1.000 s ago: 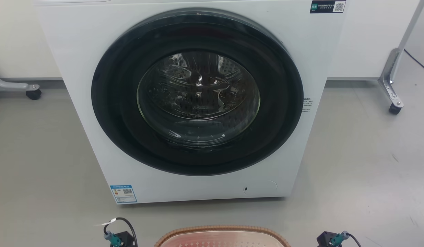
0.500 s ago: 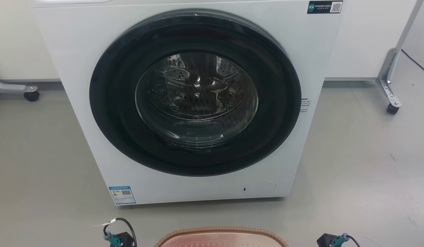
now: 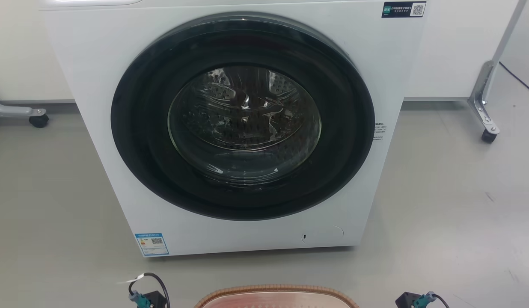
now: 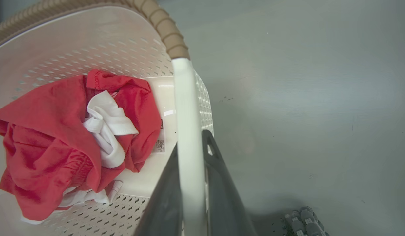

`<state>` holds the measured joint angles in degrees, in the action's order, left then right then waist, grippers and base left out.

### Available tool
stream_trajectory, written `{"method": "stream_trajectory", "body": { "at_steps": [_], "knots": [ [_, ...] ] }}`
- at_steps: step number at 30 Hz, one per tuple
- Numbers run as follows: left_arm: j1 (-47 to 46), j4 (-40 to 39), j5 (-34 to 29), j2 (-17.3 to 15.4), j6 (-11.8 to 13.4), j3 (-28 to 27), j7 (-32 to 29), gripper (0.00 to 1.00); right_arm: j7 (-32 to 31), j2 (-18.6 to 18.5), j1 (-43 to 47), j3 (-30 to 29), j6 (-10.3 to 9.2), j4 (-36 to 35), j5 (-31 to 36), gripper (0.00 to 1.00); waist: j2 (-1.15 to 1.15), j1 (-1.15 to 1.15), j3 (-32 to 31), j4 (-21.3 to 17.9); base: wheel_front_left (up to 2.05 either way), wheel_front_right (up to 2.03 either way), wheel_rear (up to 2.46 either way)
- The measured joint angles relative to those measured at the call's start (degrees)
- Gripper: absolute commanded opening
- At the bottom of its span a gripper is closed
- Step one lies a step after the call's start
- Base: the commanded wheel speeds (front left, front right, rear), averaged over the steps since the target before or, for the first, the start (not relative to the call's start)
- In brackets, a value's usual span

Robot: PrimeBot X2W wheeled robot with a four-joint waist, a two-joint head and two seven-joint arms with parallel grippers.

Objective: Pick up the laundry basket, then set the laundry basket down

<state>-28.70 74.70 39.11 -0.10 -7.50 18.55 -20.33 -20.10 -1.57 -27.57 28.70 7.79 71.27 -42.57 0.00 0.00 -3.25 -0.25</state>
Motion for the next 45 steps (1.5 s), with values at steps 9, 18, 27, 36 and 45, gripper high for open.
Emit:
{"method": "stream_trajectory", "body": {
  "at_steps": [9,18,27,36,45],
  "knots": [
    [0.1,0.0,0.1,0.0,0.0,0.0,0.0,0.00,0.1,-0.1,0.0,0.4,0.00,-0.2,-0.4,0.00,0.00,0.00,0.4,0.0,0.00,0.00,0.00],
    [0.1,-0.1,0.2,0.0,0.1,0.0,1.4,0.00,1.6,-0.2,-0.2,0.6,-0.05,-0.8,-0.4,0.00,0.00,0.00,3.1,-0.1,0.00,0.00,0.00],
    [-1.6,-1.2,0.2,-0.1,0.5,0.0,4.2,0.00,4.7,-0.6,-3.1,1.0,-0.07,-2.0,-0.2,0.00,0.00,0.00,8.2,-0.5,0.00,0.00,0.00],
    [-7.0,-3.4,-0.1,-0.2,1.2,0.2,7.7,0.00,10.4,-1.2,-8.3,0.8,-0.81,-3.5,0.8,0.00,0.00,-0.01,15.1,-1.1,0.00,0.00,0.00],
    [-11.7,-4.8,-0.8,-0.2,1.9,0.5,10.5,0.00,13.4,-2.1,-13.7,1.4,-1.23,-4.3,2.6,0.00,0.00,-0.01,22.7,-1.2,0.00,0.00,0.00]
  ]
}}
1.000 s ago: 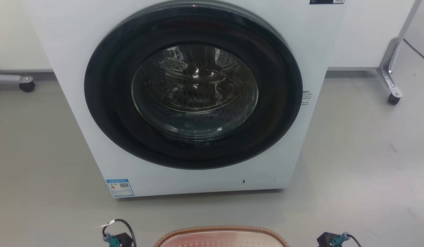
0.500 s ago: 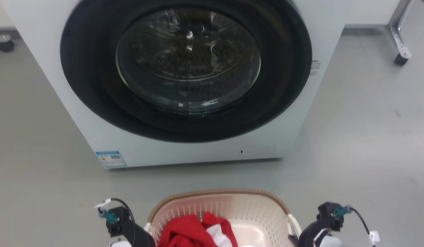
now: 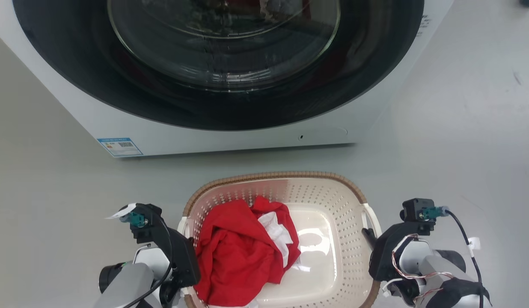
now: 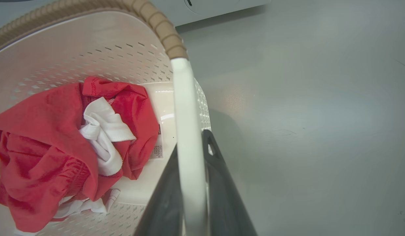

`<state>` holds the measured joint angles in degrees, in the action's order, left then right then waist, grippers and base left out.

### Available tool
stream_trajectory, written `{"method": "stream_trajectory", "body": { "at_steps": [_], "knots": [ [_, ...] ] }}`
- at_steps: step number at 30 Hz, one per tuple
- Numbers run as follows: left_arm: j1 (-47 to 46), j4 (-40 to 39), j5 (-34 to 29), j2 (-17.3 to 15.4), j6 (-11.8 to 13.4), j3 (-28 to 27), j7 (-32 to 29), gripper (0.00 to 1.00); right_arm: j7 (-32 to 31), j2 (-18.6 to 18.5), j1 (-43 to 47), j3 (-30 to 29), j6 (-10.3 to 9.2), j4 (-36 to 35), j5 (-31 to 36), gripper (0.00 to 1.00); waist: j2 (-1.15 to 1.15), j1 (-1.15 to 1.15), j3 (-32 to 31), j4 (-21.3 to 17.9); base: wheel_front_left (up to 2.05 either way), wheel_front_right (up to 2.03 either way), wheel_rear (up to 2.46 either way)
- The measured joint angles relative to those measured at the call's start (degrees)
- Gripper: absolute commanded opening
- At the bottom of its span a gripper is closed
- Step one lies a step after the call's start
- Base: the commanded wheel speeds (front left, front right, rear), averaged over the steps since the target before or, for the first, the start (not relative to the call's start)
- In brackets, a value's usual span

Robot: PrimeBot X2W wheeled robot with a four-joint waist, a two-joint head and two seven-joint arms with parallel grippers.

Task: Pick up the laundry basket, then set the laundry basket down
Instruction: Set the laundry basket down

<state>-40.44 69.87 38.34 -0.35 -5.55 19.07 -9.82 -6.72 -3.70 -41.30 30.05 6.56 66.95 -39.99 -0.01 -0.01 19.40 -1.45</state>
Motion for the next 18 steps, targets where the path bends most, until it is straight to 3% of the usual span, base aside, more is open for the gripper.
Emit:
{"method": "stream_trajectory", "body": {
  "at_steps": [18],
  "knots": [
    [-9.0,-1.0,-2.3,-0.5,1.3,0.6,5.0,0.00,4.4,-0.7,-9.1,0.6,0.00,-0.1,1.5,0.00,-0.01,0.00,15.3,0.6,0.00,0.00,0.00]
  ]
}}
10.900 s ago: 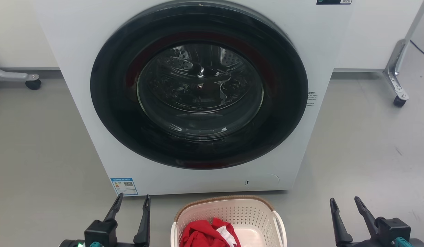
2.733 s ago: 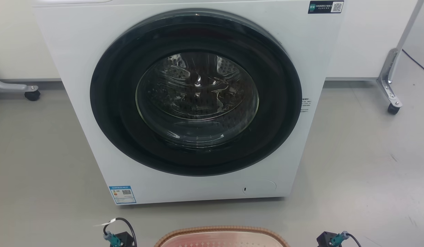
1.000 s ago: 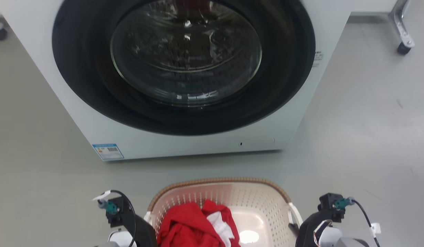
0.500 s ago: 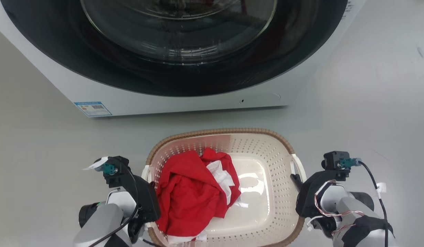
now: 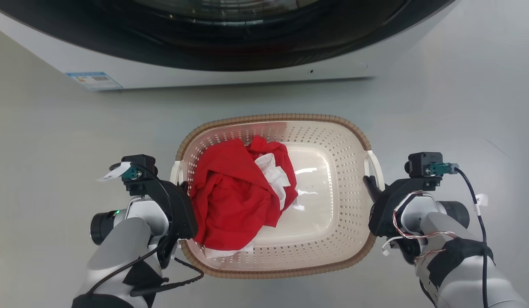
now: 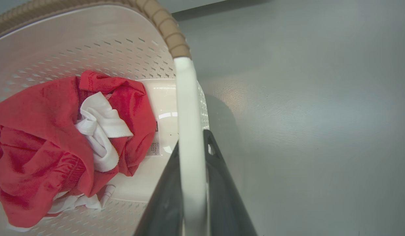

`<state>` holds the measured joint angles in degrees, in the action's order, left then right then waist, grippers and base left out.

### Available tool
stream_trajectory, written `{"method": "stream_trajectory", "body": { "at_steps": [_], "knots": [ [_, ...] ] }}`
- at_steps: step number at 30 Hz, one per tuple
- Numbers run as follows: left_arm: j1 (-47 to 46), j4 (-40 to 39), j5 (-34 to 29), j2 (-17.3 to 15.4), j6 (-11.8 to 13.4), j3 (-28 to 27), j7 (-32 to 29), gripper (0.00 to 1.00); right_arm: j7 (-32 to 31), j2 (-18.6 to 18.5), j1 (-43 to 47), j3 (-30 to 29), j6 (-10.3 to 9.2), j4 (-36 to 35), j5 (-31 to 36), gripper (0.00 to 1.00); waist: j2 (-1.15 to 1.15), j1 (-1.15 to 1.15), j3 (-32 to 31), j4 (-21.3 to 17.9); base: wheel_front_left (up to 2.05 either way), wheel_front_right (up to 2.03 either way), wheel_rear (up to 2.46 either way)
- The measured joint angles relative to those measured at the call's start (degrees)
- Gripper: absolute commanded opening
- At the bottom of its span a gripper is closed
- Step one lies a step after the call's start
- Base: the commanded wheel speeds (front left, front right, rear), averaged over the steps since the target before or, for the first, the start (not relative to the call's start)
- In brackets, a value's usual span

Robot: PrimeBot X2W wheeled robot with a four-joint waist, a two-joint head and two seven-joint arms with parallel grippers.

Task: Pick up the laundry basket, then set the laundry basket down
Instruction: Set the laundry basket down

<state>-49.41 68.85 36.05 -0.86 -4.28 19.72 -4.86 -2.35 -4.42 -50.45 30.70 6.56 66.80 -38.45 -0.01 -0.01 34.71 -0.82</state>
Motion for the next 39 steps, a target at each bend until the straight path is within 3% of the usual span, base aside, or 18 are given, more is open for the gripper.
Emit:
{"method": "stream_trajectory", "body": {
  "at_steps": [23,39],
  "knots": [
    [-6.1,-0.1,-1.3,-0.3,0.5,0.5,7.4,0.00,5.6,-0.5,-7.1,0.1,-0.05,0.5,1.7,0.00,0.00,0.01,11.8,0.5,0.00,0.00,0.00],
    [-7.8,0.9,-2.4,-0.1,0.9,1.3,12.1,0.00,9.5,-0.5,-8.9,0.4,-0.25,1.9,2.3,0.00,0.02,0.01,15.5,0.8,0.00,0.00,0.00]
  ]
}}
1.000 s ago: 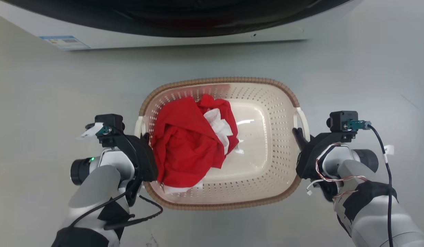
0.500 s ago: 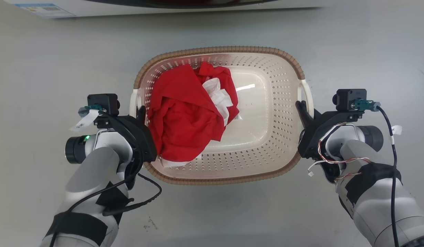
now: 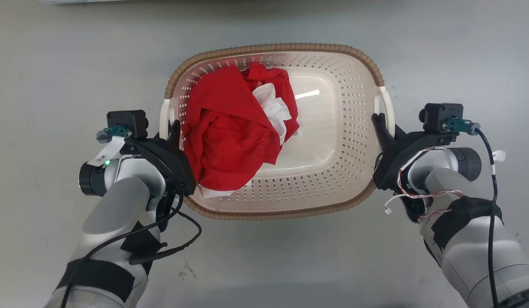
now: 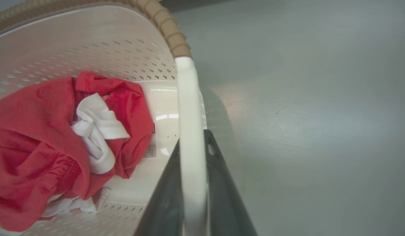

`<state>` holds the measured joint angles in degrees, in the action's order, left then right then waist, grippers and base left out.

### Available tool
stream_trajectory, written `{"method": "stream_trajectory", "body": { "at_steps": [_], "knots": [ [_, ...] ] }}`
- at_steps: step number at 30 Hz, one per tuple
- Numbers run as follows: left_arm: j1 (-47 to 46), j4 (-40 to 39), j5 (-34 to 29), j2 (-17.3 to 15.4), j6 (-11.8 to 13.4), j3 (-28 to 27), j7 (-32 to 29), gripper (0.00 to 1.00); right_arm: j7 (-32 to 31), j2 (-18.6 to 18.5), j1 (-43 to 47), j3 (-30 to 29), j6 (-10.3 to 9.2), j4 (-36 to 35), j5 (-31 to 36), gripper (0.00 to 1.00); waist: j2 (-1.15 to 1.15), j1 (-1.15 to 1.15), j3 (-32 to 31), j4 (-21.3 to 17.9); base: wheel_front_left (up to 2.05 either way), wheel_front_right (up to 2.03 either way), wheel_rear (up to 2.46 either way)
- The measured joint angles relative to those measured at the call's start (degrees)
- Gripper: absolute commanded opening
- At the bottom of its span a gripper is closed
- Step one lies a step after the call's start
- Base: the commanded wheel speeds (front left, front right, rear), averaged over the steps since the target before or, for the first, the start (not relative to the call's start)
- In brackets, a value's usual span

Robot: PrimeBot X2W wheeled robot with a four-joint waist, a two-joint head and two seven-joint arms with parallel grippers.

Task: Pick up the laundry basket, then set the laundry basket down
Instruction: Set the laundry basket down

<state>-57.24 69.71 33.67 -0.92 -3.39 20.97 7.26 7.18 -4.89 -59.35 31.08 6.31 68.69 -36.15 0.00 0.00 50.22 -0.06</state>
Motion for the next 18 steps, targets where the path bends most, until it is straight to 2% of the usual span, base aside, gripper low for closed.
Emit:
{"method": "stream_trajectory", "body": {
  "at_steps": [17,18],
  "knots": [
    [-1.1,1.5,0.2,0.3,-1.2,-0.1,0.7,0.00,1.3,0.1,-1.0,0.3,0.01,1.5,0.1,0.02,0.00,0.00,0.5,0.2,0.00,0.00,0.00],
    [-1.1,1.6,0.7,0.3,-1.3,-0.2,0.6,0.00,1.4,0.1,-1.1,0.4,0.01,1.6,0.1,0.77,0.00,0.00,0.4,0.2,0.00,0.00,0.00]
  ]
}}
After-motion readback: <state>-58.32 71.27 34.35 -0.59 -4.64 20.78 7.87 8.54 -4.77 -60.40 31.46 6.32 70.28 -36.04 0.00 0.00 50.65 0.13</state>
